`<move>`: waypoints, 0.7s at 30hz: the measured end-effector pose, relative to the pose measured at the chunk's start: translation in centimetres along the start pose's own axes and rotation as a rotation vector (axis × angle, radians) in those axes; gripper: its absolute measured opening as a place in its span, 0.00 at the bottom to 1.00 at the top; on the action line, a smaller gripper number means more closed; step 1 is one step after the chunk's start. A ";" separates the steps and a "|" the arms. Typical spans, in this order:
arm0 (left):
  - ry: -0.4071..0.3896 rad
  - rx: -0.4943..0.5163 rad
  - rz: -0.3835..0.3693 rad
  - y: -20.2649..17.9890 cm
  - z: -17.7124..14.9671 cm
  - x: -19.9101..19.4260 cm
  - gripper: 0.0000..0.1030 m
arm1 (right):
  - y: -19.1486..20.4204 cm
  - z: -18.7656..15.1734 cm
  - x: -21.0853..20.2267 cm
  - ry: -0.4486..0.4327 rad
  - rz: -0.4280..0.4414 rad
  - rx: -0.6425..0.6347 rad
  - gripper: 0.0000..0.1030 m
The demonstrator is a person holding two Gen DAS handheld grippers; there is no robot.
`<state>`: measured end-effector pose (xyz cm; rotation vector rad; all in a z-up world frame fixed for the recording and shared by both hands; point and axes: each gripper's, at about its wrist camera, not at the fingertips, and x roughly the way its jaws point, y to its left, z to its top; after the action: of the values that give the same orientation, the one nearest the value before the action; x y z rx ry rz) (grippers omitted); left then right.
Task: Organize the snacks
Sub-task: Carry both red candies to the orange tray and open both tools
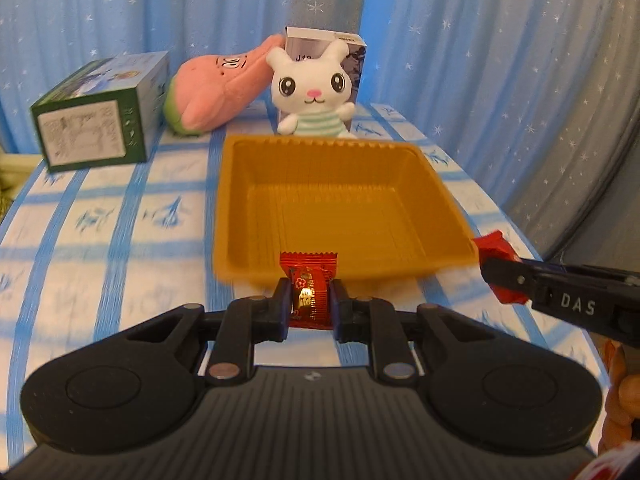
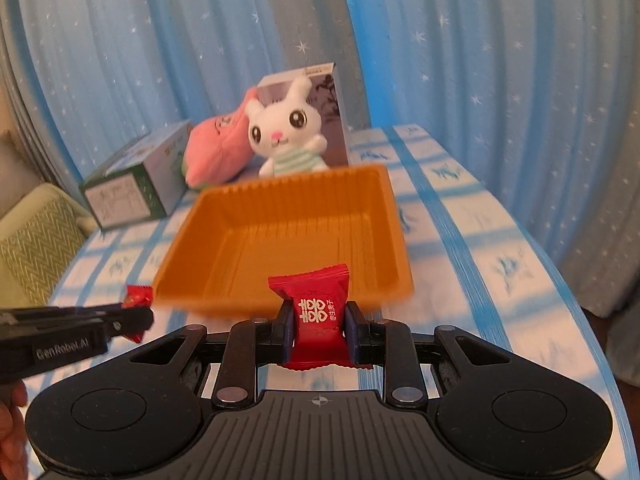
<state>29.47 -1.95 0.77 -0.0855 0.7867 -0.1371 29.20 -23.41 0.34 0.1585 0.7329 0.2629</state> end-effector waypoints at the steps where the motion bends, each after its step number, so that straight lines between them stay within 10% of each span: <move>1: -0.003 0.001 -0.002 0.0 0.6 0.7 0.17 | -0.2 0.8 0.8 -0.001 0.006 0.002 0.25; 21: 0.018 -0.085 -0.008 2.7 3.8 8.4 0.24 | -2.1 3.8 9.3 0.060 0.030 0.079 0.25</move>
<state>38.29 -0.50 -2.78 -0.1684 0.8102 -0.1118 38.81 -22.92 -3.34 0.2374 0.8016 0.2685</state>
